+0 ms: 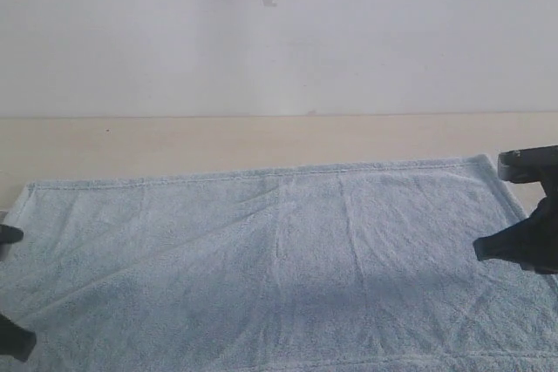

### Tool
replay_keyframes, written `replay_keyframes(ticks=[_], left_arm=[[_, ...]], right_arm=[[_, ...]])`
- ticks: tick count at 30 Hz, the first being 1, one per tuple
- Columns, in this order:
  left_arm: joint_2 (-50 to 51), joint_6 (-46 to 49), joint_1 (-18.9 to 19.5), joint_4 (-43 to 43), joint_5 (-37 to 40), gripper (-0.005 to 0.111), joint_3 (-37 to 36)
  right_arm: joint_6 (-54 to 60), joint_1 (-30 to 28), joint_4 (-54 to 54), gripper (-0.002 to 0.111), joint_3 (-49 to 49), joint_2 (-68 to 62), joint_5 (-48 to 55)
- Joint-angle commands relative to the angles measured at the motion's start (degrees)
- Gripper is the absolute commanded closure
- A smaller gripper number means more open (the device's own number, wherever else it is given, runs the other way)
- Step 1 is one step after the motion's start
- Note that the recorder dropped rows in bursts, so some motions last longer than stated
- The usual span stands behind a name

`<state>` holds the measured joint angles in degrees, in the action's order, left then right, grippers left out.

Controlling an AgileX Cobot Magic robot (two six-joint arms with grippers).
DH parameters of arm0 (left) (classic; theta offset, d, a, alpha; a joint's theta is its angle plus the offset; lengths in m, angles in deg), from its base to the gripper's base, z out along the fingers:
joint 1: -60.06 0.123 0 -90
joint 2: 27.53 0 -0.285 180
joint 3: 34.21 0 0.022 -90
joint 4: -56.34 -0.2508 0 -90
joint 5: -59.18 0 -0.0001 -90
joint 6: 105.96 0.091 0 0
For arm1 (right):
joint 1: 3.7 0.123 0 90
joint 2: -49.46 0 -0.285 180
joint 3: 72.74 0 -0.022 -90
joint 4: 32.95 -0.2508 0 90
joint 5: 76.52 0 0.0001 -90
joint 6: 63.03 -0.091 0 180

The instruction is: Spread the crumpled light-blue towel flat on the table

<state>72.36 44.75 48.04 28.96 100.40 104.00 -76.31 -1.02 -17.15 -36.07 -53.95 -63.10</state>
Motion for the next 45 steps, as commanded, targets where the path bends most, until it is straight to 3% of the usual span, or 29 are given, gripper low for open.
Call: replay_keyframes(ticks=[1,5,8,11,14,19,27,40,45], left_arm=[[-10.86,-0.66,0.01,0.00,-2.13,0.103,0.29],[-23.81,-0.66,0.01,2.03,-5.75,0.103,0.29],[-38.17,5.61,0.01,9.67,-10.24,0.103,0.29],[-49.11,7.93,0.01,13.49,-10.39,0.103,0.29],[-59.68,7.93,0.01,17.08,-9.86,0.103,0.29],[-69.07,7.93,0.01,22.11,-3.64,0.103,0.18],[-72.25,7.93,0.01,23.44,-0.80,0.103,0.18],[-72.25,7.93,0.01,23.44,-0.80,0.103,0.18],[-72.25,7.93,0.01,23.44,-0.80,0.103,0.18]], right_arm=[[-0.74,-0.38,0.32,0.109,1.53,4.84,-3.97],[-1.64,-0.38,-2.46,0.109,3.83,12.10,-10.65],[-3.33,-0.03,-3.46,0.109,9.69,23.26,-18.16],[-8.41,2.16,-3.46,0.109,12.76,32.95,-18.02],[-15.18,6.54,-3.46,0.109,13.42,44.52,-15.15],[-15.30,12.67,-3.46,0.109,13.42,61.20,-2.13],[-17.45,13.90,-10.44,0.109,13.42,71.27,14.30],[-17.45,13.90,-10.44,0.109,13.42,72.92,14.61],[-10.02,13.90,-11.67,0.109,19.09,75.21,6.73]])
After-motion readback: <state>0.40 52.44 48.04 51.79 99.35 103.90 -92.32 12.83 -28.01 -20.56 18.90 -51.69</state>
